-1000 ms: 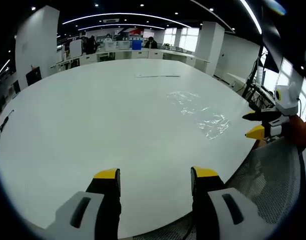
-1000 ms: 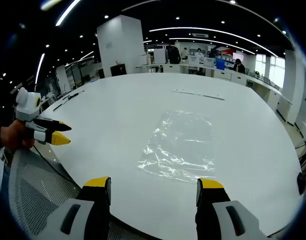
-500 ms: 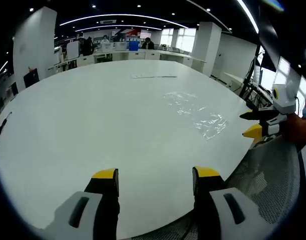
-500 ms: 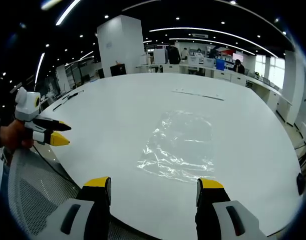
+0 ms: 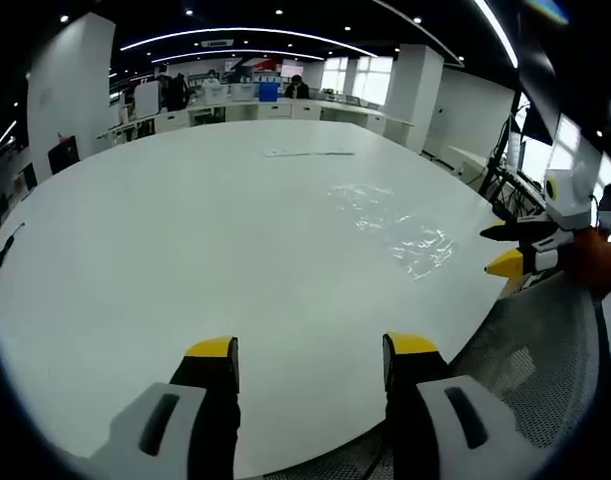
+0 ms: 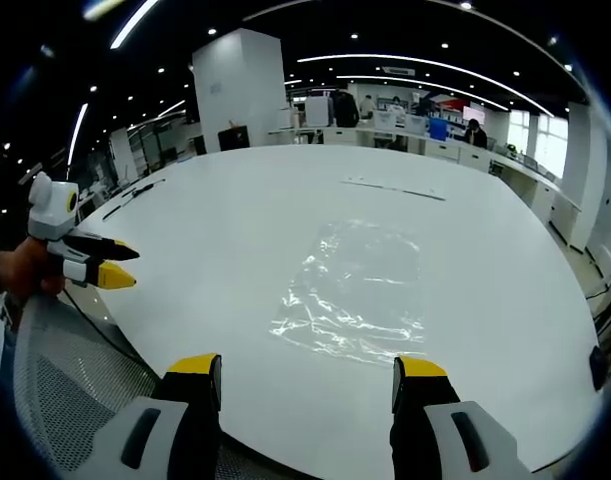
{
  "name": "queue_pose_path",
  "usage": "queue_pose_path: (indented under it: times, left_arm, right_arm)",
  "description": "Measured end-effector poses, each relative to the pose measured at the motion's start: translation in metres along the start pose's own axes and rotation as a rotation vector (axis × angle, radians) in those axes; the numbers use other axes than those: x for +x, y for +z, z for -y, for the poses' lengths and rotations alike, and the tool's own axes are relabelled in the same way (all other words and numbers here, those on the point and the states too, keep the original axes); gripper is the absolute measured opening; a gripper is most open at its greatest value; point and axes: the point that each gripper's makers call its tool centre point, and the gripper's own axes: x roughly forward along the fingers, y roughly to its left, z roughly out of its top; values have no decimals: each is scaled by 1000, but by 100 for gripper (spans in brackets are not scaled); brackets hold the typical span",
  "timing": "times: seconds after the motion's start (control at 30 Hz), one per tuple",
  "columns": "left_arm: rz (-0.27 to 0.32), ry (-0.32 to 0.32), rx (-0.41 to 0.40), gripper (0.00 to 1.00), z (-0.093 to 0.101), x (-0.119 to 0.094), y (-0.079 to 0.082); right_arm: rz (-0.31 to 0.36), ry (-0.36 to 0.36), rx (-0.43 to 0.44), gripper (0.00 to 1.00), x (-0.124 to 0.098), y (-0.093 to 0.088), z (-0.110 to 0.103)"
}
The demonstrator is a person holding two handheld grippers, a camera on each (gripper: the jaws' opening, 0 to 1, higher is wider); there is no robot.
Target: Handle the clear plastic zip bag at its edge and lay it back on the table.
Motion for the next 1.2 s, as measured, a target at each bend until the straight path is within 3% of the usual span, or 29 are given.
queue_pose_path:
  times: [1.2]
  left_arm:
    - [-10,1,1,54,-4,4,-4]
  right_arm:
    - [-5,-2,-1,68,2,-2,2]
